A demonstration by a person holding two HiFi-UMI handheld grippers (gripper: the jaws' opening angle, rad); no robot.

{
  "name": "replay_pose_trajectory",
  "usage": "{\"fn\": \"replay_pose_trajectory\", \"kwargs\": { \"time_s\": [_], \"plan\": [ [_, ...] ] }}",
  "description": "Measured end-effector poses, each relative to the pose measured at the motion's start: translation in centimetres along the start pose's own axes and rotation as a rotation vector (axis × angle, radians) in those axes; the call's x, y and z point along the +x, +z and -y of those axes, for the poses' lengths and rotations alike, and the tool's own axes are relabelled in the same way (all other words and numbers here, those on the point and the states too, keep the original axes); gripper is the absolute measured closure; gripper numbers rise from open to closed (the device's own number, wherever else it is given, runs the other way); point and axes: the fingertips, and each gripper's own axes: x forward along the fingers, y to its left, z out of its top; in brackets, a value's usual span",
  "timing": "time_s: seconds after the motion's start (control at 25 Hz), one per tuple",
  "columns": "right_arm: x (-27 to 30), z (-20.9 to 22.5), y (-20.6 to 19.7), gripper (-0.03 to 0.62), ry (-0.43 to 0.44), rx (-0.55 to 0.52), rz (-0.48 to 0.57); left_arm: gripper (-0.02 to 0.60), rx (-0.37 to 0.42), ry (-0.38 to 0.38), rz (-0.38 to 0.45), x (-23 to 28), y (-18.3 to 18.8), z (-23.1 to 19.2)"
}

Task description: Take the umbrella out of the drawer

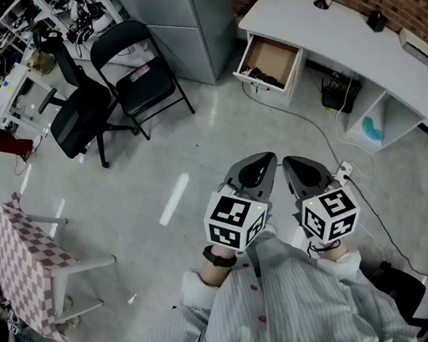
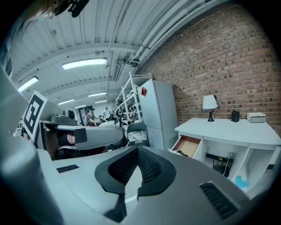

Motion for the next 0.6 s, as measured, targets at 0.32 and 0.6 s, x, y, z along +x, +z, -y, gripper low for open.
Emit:
{"fn": "replay_pose_trajectory", "kwargs": {
  "time_s": [0.32, 0.6],
  "plan": [
    [-1.7, 0.2, -0.5, 0.559, 0.005, -0.019, 0.001, 0.572, 0.001, 0.013, 0.002, 0.4, -0.5, 1.6],
    [-2.8, 1.4, -1.6, 0.56, -0.006, -0.002, -0.01, 0.572, 0.006, 0.005, -0.009, 1.1, -0.9, 3.0]
  ]
}}
